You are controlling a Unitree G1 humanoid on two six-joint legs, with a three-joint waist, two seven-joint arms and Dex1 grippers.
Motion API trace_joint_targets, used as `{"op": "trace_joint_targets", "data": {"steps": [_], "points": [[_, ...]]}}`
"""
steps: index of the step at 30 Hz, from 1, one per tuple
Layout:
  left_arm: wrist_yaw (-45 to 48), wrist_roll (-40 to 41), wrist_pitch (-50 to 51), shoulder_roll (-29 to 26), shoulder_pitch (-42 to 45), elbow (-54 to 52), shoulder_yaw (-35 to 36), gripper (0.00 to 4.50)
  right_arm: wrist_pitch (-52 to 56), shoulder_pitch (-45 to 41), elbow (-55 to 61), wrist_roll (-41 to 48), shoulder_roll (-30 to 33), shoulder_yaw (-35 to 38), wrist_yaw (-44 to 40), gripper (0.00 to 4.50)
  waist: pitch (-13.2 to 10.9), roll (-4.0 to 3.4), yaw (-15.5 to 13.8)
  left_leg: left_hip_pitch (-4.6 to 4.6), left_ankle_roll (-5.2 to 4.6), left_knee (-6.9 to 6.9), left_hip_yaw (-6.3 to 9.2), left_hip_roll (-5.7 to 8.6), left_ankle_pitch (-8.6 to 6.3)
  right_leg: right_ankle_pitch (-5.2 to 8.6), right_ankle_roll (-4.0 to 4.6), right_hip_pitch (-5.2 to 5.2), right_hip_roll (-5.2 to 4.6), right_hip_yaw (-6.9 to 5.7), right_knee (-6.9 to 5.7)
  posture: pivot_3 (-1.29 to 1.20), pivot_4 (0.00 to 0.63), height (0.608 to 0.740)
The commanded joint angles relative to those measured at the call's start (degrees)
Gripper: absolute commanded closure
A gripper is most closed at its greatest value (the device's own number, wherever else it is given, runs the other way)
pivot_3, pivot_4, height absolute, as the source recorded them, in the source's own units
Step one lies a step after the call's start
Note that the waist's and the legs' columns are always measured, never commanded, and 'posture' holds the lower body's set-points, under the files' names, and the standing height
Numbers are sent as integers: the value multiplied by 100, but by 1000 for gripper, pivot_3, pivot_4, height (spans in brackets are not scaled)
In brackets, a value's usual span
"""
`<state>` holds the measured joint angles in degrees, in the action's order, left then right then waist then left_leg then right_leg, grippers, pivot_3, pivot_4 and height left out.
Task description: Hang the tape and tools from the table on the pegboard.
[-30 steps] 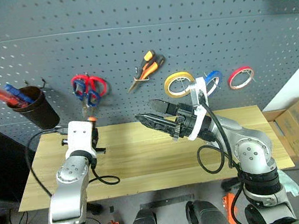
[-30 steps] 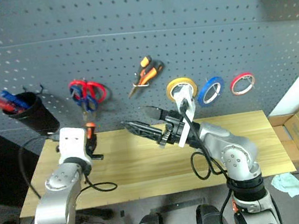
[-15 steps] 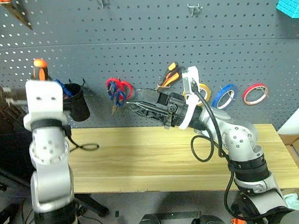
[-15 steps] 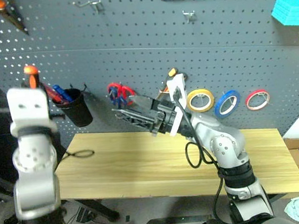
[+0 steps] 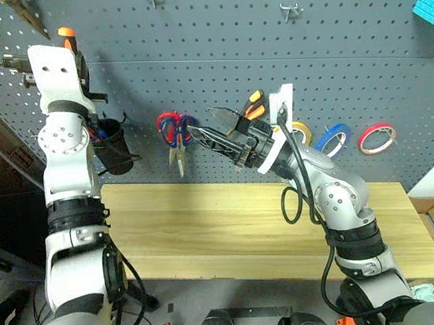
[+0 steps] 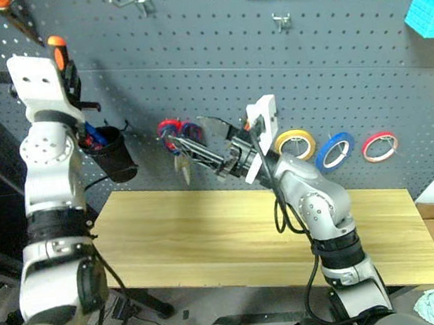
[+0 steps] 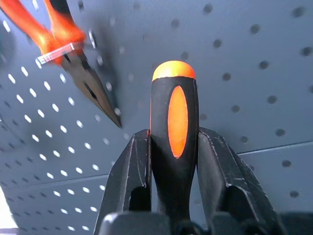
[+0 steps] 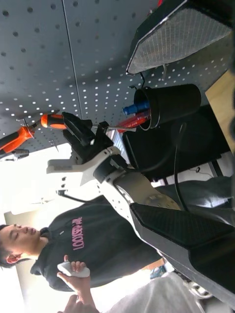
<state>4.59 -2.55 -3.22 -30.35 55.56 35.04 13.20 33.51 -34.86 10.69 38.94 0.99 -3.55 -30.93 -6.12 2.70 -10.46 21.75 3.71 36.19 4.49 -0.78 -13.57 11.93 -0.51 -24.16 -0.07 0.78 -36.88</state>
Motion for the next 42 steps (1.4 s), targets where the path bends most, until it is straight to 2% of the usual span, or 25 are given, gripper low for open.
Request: {"op": "trace_joint_targets", "data": {"steps": [1, 6, 12, 22, 23, 24, 32, 37, 42], "points": [[183, 265, -318, 38, 197, 578, 90, 3581, -93, -20, 193, 7, 20, 112, 104, 0, 5, 1, 31, -3, 0, 0, -1, 0, 0, 0, 0, 2, 0, 1, -1, 278, 0, 740], [235, 428, -485, 187, 165, 1043, 105, 3581, -42, 91, 304, 14, 113, 69, 166, 0, 16, 11, 82, -4, -2, 6, 0, 0, 1, 0, 1, 4, 1, 0, -7, 261, 0, 740], [-360, 586, -312, 345, -95, 978, 333, 3581, -37, 122, 353, 35, 158, 94, 251, 0, 20, 14, 172, -2, -2, 20, -1, 0, 1, -3, -1, 5, 1, 6, -12, 253, 1, 740], [-964, 631, 146, 461, -908, -321, 442, 3581, 144, 105, 414, 346, 161, 105, 141, 0, 34, 32, 281, -8, -2, 22, -1, -1, 2, -5, -1, 7, 2, 9, -20, 261, 4, 740], [-980, 641, 199, 467, -973, -431, 448, 2872, 174, 100, 426, 393, 158, 107, 130, 0, 36, 33, 282, -9, -2, 22, -1, -1, 2, -5, -1, 7, 2, 9, -20, 263, 4, 740], [-991, 650, 249, 472, -1032, -539, 453, 2721, 194, 96, 433, 425, 158, 105, 126, 0, 37, 33, 282, -9, -2, 22, -1, -1, 2, -5, -1, 8, 2, 9, -20, 263, 4, 740], [-979, 690, 525, 490, -1300, -1056, 426, 41, 206, 38, 374, 399, 155, 57, 93, 0, 54, 37, 280, -28, -5, 23, -1, -1, 4, -5, 1, 22, 2, 9, -23, 264, 6, 740], [-1009, 654, 639, 522, -1281, -1209, 391, 10, 192, 79, 392, 368, 172, 47, 83, 0, 55, 36, 280, -89, -5, 19, -1, -1, 4, 13, -26, 85, 3, 9, -10, 263, 4, 740], [-1003, 790, 910, 548, -1260, -1764, 450, 10, 44, 82, 429, 178, 210, 87, 191, 0, 60, 37, 280, -92, -5, 20, -1, -2, 4, 14, -28, 86, 3, 10, -13, 255, 2, 740]]}}
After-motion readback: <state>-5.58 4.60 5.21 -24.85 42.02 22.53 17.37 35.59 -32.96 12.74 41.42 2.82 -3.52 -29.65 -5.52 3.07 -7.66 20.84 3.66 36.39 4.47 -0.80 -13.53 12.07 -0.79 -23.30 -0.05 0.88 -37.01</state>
